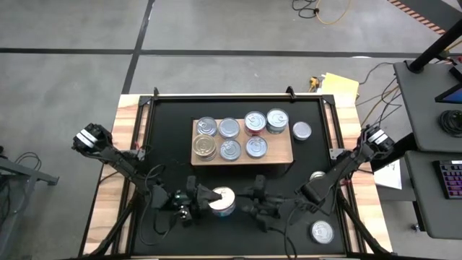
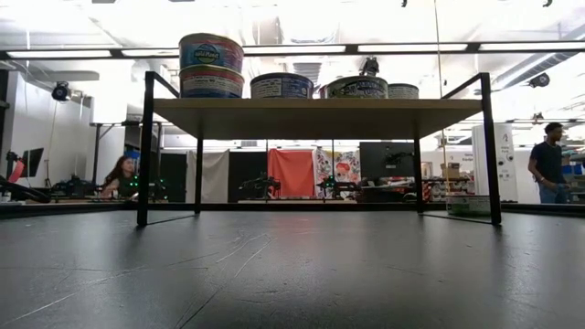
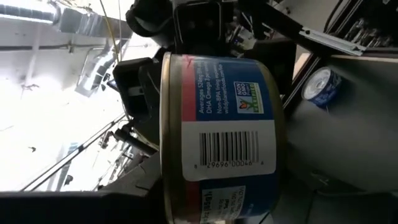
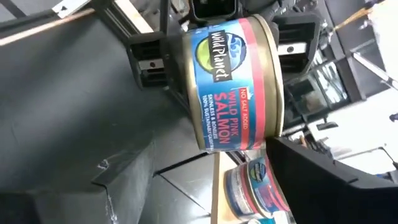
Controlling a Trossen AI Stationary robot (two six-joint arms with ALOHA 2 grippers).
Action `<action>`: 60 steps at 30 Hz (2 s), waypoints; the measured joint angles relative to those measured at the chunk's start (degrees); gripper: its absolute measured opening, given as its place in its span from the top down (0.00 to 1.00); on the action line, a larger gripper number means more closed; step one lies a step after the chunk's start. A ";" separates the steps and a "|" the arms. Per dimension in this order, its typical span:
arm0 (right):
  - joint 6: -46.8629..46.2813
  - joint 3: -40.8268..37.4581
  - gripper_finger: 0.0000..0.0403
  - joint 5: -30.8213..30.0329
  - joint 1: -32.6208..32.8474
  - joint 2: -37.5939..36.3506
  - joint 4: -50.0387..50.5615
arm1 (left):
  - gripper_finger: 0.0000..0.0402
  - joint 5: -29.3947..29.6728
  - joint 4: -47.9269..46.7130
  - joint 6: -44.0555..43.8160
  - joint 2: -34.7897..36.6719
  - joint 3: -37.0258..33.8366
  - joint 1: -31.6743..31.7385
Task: Stack canned seafood by type on shelf
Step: Stack the blue tuna can on the blue tuna can
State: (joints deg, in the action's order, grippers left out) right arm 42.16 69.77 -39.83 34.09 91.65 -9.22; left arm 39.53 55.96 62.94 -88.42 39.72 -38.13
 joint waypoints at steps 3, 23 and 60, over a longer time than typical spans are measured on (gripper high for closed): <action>-0.61 0.51 0.24 -2.31 0.03 0.01 0.36 | 0.57 0.90 0.04 -0.16 0.00 0.01 0.02; -1.15 0.97 0.32 2.97 -0.65 -0.77 -2.39 | 0.57 -1.34 1.20 -1.93 -0.48 0.61 0.09; 1.61 0.80 0.55 7.15 -2.17 -0.80 -2.42 | 0.46 10.58 1.64 -11.22 -5.01 6.41 0.63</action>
State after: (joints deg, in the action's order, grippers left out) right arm 43.77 70.57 -32.68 31.92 90.84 -11.65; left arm 50.11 57.60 51.72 -93.44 46.14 -37.50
